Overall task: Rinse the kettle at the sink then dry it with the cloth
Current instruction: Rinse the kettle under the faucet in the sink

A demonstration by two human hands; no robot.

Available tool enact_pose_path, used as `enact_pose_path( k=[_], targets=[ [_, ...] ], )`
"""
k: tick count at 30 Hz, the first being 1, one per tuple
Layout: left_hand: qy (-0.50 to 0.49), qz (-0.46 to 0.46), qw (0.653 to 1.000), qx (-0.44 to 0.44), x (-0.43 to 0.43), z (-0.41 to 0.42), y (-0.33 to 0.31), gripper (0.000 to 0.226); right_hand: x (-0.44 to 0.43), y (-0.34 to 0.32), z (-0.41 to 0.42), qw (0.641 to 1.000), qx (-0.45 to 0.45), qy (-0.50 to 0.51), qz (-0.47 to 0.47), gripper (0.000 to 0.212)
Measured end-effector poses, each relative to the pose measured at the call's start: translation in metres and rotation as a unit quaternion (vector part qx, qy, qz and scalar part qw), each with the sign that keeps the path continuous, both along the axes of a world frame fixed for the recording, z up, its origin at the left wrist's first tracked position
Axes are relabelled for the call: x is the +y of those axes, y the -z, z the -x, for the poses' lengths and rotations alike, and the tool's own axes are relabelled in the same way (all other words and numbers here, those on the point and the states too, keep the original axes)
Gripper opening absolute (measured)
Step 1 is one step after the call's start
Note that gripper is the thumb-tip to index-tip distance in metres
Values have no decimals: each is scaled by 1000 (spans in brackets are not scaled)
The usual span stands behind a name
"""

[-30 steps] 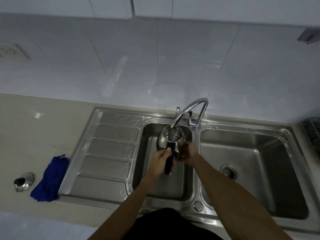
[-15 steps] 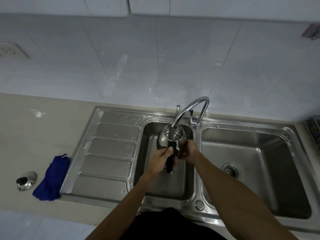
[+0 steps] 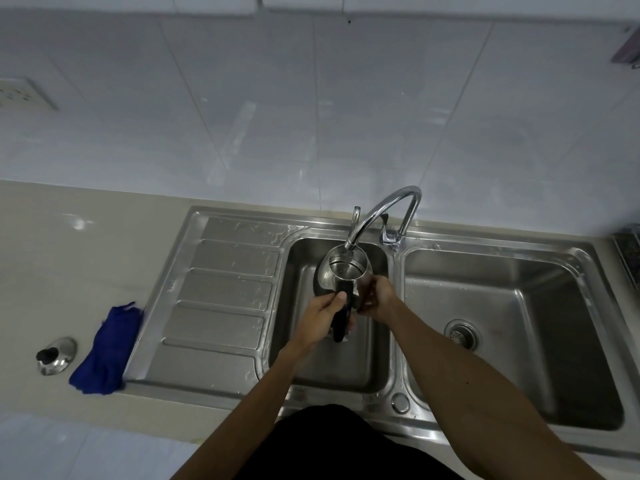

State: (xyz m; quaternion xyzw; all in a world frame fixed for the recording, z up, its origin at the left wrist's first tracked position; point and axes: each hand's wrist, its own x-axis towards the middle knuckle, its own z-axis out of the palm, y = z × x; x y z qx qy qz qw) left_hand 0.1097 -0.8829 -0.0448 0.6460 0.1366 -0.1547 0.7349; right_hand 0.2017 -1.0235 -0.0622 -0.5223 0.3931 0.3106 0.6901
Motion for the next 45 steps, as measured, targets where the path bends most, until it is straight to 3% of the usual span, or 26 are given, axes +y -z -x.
enact_pose_path(
  k=[45],
  targets=[
    [2, 16, 1000, 11, 0, -2, -5, 37, -2, -13, 2, 1000, -6, -25, 11, 23]
  ],
)
